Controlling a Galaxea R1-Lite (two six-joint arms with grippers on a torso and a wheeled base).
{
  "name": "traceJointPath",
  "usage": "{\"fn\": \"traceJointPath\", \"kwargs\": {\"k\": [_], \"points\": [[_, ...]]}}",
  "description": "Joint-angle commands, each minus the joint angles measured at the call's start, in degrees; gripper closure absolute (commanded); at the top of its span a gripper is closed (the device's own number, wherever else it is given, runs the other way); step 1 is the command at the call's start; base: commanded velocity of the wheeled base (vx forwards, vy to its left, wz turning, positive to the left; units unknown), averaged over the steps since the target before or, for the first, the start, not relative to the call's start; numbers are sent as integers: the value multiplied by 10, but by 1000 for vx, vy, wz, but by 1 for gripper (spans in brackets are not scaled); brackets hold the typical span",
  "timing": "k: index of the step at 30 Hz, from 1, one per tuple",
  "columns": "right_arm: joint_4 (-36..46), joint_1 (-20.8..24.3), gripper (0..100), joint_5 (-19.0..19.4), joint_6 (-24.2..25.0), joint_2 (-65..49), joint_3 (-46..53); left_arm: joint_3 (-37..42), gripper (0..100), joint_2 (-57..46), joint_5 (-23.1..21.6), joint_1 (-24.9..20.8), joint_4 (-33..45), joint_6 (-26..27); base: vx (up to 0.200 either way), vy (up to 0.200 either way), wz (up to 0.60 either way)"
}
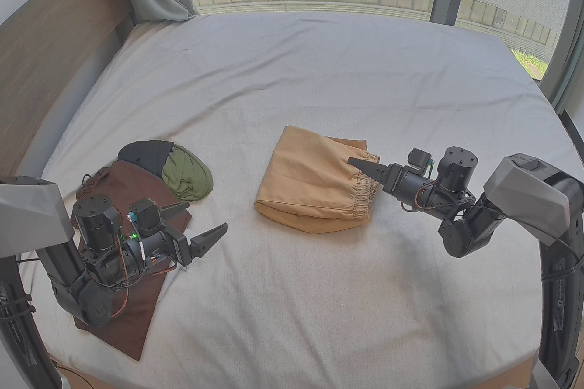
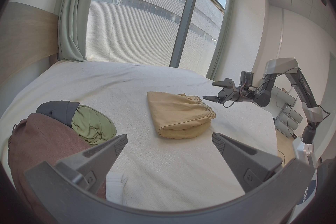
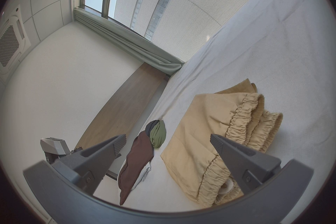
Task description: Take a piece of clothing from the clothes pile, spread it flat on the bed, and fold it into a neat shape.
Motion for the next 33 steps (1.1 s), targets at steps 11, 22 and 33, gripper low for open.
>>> {"fn": "traceJointPath", "kwargs": {"k": [11,22,33], "points": [[-1,1,0,-1,-2,89,-37,2,0,2,0,0,1,0,0,0,0],[-28,6,0,-23,-32,25,6,-2,0,0,-1,-1,0,-11,0,0,0],[-49,22,0,-53,-171,-213,252,32,0,-61,-9,-37,-1,-27,0,0,0]]}}
